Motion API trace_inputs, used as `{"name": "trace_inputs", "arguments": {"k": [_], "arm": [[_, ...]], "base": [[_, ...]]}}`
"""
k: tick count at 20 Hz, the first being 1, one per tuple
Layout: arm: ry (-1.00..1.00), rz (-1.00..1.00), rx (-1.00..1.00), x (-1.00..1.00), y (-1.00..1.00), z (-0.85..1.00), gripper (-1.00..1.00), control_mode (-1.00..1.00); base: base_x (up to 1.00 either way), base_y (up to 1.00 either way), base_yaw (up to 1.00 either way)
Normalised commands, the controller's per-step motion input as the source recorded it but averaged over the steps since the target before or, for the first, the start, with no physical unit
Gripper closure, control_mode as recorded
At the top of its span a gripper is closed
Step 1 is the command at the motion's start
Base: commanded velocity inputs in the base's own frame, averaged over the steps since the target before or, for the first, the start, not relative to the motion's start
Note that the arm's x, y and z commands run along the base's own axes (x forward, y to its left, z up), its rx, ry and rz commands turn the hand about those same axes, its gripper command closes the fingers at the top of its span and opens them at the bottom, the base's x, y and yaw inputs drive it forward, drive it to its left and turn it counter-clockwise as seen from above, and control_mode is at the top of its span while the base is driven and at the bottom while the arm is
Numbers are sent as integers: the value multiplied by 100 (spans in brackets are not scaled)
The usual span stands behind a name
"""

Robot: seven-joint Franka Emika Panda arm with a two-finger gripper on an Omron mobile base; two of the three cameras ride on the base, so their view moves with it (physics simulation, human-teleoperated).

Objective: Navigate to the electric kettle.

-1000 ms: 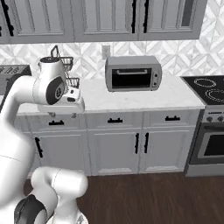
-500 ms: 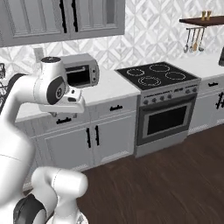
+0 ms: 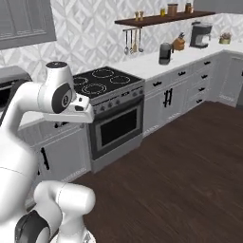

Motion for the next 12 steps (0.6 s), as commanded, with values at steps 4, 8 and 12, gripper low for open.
{"name": "trace_inputs", "arguments": {"k": [4,8,12], "arm": [[0,0,0,0,0,0,-100,100],[0,0,0,0,0,0,-100,100],[0,0,0,0,0,0,-100,100]], "base": [[49,-34,-52],[49,-39,-53],[47,-36,-53]]}}
